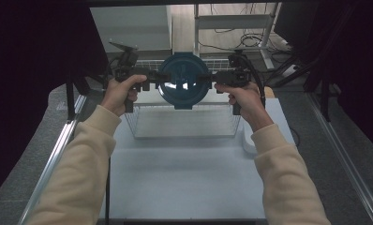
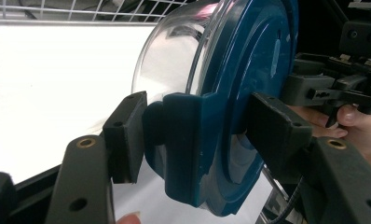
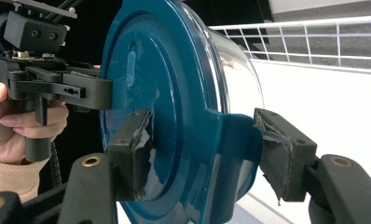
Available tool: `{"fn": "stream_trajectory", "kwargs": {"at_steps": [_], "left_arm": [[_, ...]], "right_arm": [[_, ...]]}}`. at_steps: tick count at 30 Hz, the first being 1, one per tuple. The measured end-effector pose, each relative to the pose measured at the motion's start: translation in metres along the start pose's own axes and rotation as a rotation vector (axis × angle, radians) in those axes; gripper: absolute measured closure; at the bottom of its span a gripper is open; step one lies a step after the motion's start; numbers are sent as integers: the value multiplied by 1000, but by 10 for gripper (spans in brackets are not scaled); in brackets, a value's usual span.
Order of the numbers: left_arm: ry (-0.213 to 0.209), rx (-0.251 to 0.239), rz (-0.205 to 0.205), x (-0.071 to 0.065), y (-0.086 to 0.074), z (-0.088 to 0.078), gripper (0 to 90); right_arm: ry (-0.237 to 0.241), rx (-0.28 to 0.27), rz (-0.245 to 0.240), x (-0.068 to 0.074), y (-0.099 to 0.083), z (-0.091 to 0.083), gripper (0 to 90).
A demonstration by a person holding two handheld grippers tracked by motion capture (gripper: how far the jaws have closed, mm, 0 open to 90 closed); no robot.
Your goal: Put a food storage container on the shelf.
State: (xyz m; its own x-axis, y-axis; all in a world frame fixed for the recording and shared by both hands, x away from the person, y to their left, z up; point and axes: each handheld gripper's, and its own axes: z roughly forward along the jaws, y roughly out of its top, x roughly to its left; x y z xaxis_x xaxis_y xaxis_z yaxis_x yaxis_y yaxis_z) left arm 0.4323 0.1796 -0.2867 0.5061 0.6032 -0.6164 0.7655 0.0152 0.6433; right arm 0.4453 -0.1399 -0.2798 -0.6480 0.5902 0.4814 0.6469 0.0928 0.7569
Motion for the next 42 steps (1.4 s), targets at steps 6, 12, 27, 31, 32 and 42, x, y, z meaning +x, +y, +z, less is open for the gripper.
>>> {"fn": "stream_trajectory", "kwargs": {"at_steps": [6, 12, 27, 31, 32, 42], "left_arm": [[4, 14, -19, 9, 2, 7, 395], [3, 27, -46, 20, 5, 15, 391], [-37, 18, -200, 48, 14, 33, 360], [-51, 13, -230, 56, 14, 38, 348], [-56, 5, -233, 58, 14, 39, 342], [-34, -25, -198, 54, 11, 41, 318]], "right_arm": [[0, 21, 25, -9, 1, 7, 391], [-1, 43, 55, -19, 1, 15, 392], [27, 70, 257, -48, 9, 34, 354], [30, 73, 324, -54, 9, 38, 347], [33, 71, 341, -56, 8, 39, 346], [19, 53, 321, -55, 7, 41, 311]]}}
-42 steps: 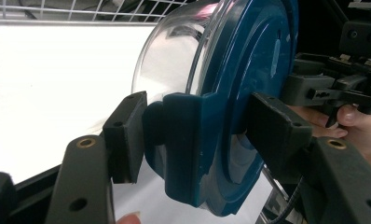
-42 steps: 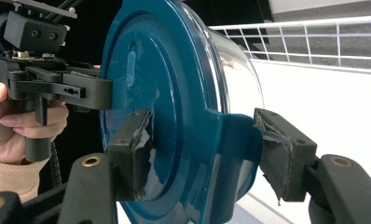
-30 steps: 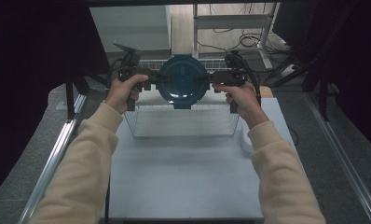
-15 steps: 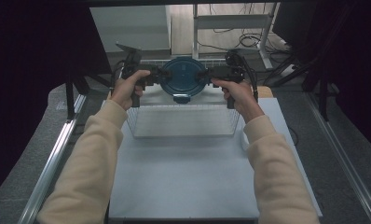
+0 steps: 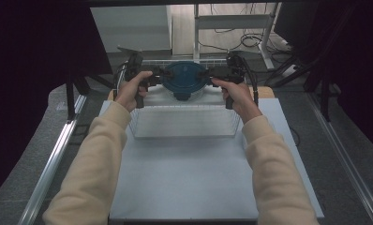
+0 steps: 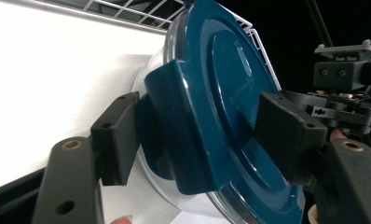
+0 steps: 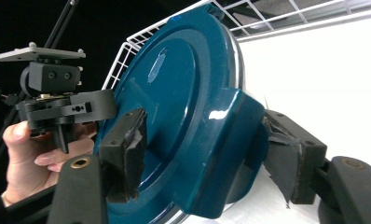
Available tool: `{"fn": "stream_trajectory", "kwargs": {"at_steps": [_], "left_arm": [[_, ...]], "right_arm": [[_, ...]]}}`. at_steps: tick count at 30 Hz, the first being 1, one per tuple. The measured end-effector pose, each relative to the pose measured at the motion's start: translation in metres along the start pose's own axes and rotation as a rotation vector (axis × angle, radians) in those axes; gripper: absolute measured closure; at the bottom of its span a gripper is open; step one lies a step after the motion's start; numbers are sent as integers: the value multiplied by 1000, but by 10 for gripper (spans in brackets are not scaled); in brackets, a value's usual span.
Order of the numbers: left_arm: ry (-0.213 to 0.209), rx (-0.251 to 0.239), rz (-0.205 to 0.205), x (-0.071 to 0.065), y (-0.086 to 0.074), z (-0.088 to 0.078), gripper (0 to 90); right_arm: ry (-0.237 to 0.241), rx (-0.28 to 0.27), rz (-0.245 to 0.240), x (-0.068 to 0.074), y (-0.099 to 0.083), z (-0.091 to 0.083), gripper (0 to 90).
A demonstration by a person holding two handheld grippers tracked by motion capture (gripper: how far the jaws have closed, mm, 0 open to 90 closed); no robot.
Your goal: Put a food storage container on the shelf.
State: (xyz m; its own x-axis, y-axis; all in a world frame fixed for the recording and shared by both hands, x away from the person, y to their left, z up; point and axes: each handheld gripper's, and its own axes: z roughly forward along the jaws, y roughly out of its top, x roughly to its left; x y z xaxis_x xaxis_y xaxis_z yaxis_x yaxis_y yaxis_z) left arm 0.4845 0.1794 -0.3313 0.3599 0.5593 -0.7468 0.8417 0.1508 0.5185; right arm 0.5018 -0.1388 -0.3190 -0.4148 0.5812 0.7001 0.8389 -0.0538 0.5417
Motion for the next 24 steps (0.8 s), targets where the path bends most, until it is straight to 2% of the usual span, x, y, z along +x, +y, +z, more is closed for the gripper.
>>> {"fn": "stream_trajectory", "kwargs": {"at_steps": [1, 2, 3, 4, 6, 8, 11, 12, 16, 19, 21, 23, 24], "left_arm": [[11, 0, 24, -2, -1, 0, 259], [17, -10, 40, -5, -3, -2, 259], [30, -18, 61, -9, -4, -4, 218], [49, -26, 92, -12, -6, -5, 190], [75, -79, 136, -17, -7, -12, 180], [62, -107, 133, -18, -7, -18, 144], [77, -111, 144, -22, -9, -24, 133], [91, -113, 165, -25, -11, -27, 133], [102, -132, 216, -37, -23, -41, 137], [99, -134, 270, -44, -39, -53, 151], [119, -137, 300, -48, -52, -59, 163], [144, -133, 330, -50, -65, -64, 183], [149, -136, 339, -50, -70, -65, 183]], "right_arm": [[-30, -5, -39, 5, -2, 1, 259], [-30, -5, -39, 5, -2, 1, 259], [-50, -14, -55, 8, -3, 0, 234], [-69, -34, -88, 14, -4, -2, 200], [-104, -46, -140, 23, -5, -5, 133], [-136, -79, -184, 33, -6, -10, 101], [-145, -86, -187, 37, -7, -14, 96], [-150, -98, -195, 38, -8, -17, 96], [-140, -110, -260, 45, -16, -35, 98], [-145, -119, -311, 49, -28, -51, 107], [-153, -122, -346, 50, -36, -61, 119], [-162, -132, -400, 47, -53, -78, 142], [-162, -132, -400, 47, -53, -78, 142]]}}
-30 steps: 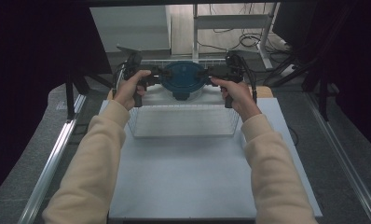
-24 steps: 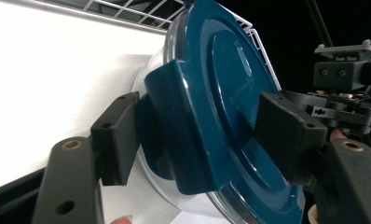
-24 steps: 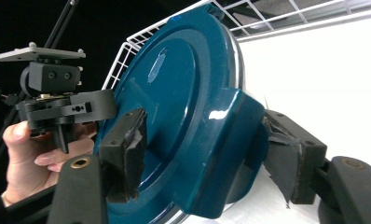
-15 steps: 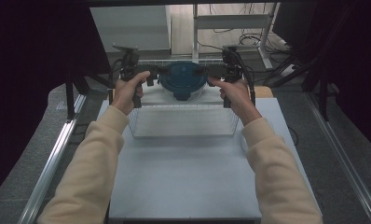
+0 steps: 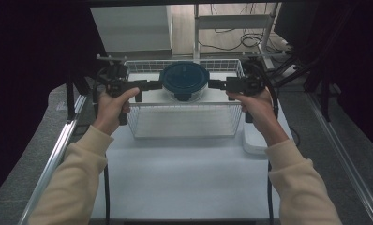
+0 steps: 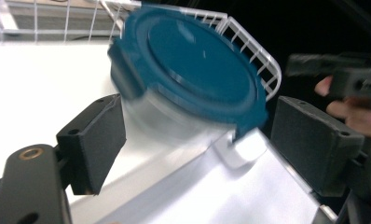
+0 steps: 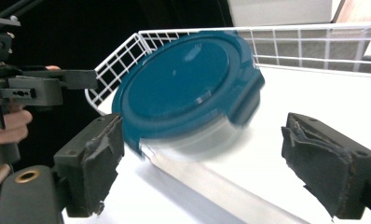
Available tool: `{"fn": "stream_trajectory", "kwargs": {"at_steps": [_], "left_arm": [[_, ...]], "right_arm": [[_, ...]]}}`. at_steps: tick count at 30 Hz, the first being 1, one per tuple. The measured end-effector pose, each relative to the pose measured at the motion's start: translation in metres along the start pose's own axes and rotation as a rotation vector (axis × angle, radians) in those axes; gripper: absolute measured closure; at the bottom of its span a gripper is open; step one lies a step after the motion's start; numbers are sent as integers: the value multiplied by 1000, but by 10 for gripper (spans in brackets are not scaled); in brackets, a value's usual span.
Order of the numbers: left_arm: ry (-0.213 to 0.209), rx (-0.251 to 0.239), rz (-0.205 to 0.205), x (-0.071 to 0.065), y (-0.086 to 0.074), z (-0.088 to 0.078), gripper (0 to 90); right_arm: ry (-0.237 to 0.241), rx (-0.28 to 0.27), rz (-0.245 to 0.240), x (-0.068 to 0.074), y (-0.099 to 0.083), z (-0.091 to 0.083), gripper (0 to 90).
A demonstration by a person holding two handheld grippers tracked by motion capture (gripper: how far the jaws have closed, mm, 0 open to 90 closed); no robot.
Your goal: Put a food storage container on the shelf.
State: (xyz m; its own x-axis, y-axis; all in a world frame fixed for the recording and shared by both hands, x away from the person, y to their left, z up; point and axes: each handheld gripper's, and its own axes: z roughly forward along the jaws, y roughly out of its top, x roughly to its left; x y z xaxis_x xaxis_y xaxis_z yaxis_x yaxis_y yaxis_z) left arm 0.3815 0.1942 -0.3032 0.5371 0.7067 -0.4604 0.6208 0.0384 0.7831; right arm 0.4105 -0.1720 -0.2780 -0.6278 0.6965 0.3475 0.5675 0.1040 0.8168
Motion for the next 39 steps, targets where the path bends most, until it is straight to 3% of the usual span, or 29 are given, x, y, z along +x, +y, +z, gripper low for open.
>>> {"fn": "stream_trajectory", "kwargs": {"at_steps": [1, 2, 7, 11, 17, 20, 27, 31, 39], "left_arm": [[0, 0, 12, -2, -6, -3, 194], [-5, 2, 21, -3, -13, -6, 194], [-16, 11, 52, -8, -47, -15, 203], [-33, 20, 70, -8, -76, -20, 208], [-7, 47, 86, -5, -115, -17, 214], [-1, 65, 85, -3, -131, -15, 217], [27, 111, 133, -6, -157, -13, 237], [38, 156, 132, -4, -170, -6, 237], [63, 208, 124, 2, -185, 5, 241]], "right_arm": [[-2, -9, -28, 0, -10, -10, 159], [-2, -9, -28, 0, -10, -10, 159], [-7, -14, -93, -2, -42, -29, 200], [-12, 0, -139, -4, -70, -35, 221], [-16, 16, -184, -8, -108, -41, 239], [-16, 32, -180, -11, -123, -41, 245], [-21, 90, -184, -14, -157, -40, 265], [-26, 124, -179, -17, -176, -37, 275], [-20, 176, -160, -23, -193, -28, 294]]}}
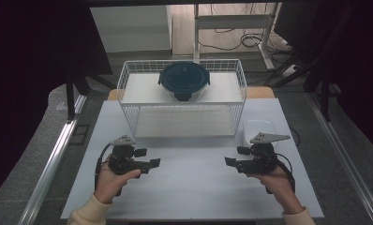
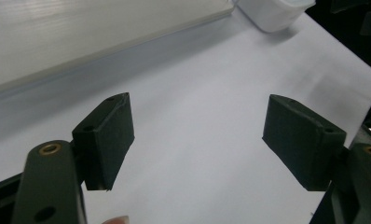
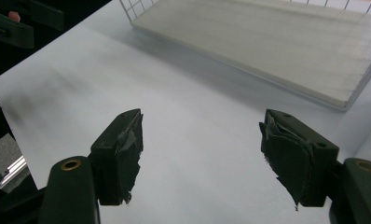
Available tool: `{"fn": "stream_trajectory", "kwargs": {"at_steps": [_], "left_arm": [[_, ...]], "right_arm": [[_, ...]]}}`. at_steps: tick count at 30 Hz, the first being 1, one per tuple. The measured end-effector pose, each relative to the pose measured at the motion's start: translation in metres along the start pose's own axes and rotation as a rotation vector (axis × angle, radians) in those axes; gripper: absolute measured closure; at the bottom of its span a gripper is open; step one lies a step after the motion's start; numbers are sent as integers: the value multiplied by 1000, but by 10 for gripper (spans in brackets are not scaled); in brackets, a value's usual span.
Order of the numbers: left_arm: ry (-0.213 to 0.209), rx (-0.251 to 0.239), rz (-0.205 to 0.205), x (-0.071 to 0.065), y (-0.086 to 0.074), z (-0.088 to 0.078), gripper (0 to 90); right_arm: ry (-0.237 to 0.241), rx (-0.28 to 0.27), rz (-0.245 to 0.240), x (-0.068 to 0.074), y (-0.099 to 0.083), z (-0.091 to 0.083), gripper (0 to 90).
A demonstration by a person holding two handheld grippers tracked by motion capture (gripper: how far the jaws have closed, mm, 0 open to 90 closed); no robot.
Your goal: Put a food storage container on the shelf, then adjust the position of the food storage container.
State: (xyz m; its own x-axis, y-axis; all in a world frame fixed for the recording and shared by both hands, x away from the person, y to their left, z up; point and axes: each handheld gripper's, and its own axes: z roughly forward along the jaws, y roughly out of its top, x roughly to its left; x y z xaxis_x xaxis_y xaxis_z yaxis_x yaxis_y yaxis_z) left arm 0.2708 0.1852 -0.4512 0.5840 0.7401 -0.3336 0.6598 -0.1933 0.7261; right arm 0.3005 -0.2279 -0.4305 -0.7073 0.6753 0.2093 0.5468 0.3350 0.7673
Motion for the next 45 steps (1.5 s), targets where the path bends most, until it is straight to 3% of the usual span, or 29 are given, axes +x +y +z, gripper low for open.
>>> {"fn": "stream_trajectory", "kwargs": {"at_steps": [7, 10, 16, 21, 27, 29, 33, 37, 41, 45], "left_arm": [[0, -11, -5, 0, 0, -3, 239], [0, -14, -5, 1, -1, -3, 237], [-9, 6, -14, 4, -4, 2, 236], [-17, 13, -25, 8, -9, 2, 235], [-12, 28, -19, 10, -10, 5, 234], [-30, 36, -20, 9, -10, 6, 234], [-28, 47, -22, 10, -12, 10, 233], [-26, 57, -27, 12, -13, 12, 233], [-30, 65, -32, 13, -14, 14, 233], [-33, 71, -37, 15, -15, 16, 234]], "right_arm": [[-2, 17, 8, 1, -2, 4, 329], [-28, 27, 6, 2, -2, 2, 363], [-44, 24, 26, -7, -1, -6, 428], [-87, 21, 61, -28, 1, -20, 512], [-136, 43, 93, -61, 31, -28, 632], [-165, 66, 84, -71, 42, -25, 664], [-205, 99, 104, -93, 60, -17, 744], [-271, 155, 101, -111, 70, -1, 889], [-314, 190, 64, -129, 77, 12, 893], [-343, 190, 94, -149, 80, 19, 893]]}}
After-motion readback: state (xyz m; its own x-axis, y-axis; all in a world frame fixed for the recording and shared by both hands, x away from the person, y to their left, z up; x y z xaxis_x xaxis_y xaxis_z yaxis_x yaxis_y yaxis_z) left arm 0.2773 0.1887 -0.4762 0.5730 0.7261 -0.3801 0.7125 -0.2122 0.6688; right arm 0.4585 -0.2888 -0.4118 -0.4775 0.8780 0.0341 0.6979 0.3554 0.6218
